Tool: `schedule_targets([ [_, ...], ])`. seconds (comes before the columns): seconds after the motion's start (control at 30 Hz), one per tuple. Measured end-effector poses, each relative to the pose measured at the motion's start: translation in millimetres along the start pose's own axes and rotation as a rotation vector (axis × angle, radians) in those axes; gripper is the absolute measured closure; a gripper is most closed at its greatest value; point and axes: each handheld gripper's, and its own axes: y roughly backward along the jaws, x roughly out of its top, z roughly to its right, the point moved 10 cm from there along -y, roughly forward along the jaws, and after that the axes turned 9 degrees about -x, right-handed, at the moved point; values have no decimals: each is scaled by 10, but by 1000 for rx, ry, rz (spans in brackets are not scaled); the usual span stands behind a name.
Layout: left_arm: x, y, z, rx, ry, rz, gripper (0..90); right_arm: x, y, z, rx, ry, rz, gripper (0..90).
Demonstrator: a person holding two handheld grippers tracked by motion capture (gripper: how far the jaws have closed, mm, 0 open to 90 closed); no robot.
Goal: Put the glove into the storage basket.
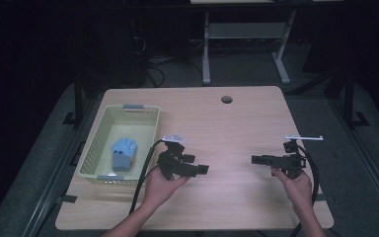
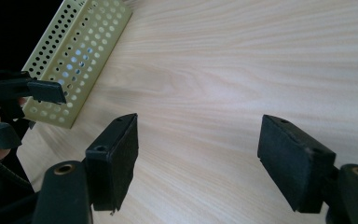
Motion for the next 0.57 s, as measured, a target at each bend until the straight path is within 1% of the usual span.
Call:
schedule_targets([
  [0.07,-23,-12,3,-2,-2,-4,238,-23,4,14,-2,-3,-3,288],
  [0.13,-70,-38,19,-15,1,-1,238,-63,8,34,-1,-6,-4,288],
  [0.17,-108,-53,32,-18,1,-2,238,-113,11,45,-2,-8,-11,287],
  [0.3,-167,-73,57,-23,-6,6,238,-177,3,27,7,-5,-9,285],
  [0.37,-214,-71,75,-26,-18,3,238,-198,1,21,9,-1,-13,283],
  [0.4,-237,-71,87,-24,-24,11,239,-218,2,10,10,3,-14,279],
  [0.43,-254,-71,97,-26,-27,14,238,-264,4,-22,22,13,-9,277],
  [0.47,-307,-73,126,-28,-38,28,239,-294,6,-35,32,18,-10,276],
  [0.5,-307,-73,126,-28,-38,28,240,-294,6,-35,32,18,-10,276],
  [0.53,-380,-80,150,-27,-53,23,240,-360,4,-41,36,23,-8,273],
  [0.57,-380,-80,150,-27,-53,23,240,-360,4,-41,36,23,-8,273],
])
